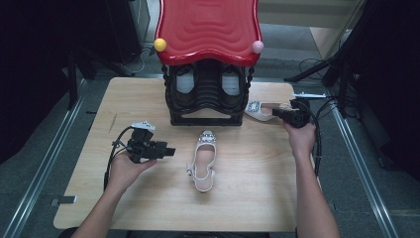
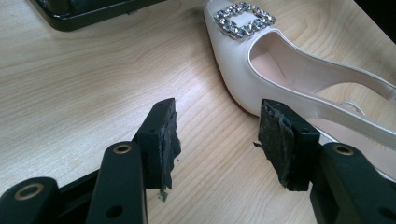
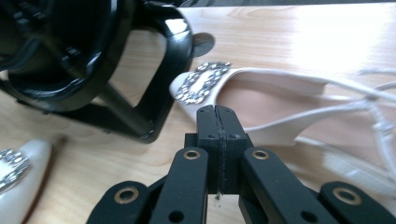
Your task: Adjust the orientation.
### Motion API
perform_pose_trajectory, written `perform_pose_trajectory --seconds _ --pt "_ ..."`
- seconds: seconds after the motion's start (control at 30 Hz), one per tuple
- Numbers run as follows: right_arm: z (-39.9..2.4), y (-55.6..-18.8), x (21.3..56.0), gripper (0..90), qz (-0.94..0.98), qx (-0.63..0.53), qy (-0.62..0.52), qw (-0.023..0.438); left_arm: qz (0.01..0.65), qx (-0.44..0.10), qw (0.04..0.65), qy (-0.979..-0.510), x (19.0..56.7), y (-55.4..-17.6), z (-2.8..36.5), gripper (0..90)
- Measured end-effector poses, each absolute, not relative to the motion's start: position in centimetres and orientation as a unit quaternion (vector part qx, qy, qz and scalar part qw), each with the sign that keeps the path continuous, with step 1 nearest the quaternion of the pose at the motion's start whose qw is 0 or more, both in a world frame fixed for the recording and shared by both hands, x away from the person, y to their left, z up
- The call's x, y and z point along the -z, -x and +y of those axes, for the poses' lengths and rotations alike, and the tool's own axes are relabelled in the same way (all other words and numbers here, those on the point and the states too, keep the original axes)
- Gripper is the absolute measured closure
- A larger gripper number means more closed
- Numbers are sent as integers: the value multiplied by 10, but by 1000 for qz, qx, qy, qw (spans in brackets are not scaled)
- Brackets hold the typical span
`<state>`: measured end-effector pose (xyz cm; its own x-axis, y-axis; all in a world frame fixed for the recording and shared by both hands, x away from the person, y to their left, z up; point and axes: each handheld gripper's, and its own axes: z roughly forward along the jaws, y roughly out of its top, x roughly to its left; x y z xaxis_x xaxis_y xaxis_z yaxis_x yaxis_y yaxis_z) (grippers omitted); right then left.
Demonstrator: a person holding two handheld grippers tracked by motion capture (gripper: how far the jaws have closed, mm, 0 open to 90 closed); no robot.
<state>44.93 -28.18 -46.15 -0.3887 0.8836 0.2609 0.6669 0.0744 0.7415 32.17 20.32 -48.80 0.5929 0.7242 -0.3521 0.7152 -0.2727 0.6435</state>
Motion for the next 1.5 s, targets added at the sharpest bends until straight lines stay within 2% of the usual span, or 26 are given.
perform_pose_trajectory --seconds 0.6,0.87,1.5 --pt "-304 -485 450 900 695 -410 -572 149 465 -14 399 -790 492 -305 215 476" --pt "-326 -484 463 900 682 -402 -593 148 466 -16 396 -791 493 -302 218 476" --pt "-302 -477 482 900 723 -357 -581 114 459 -19 396 -795 491 -303 217 475"
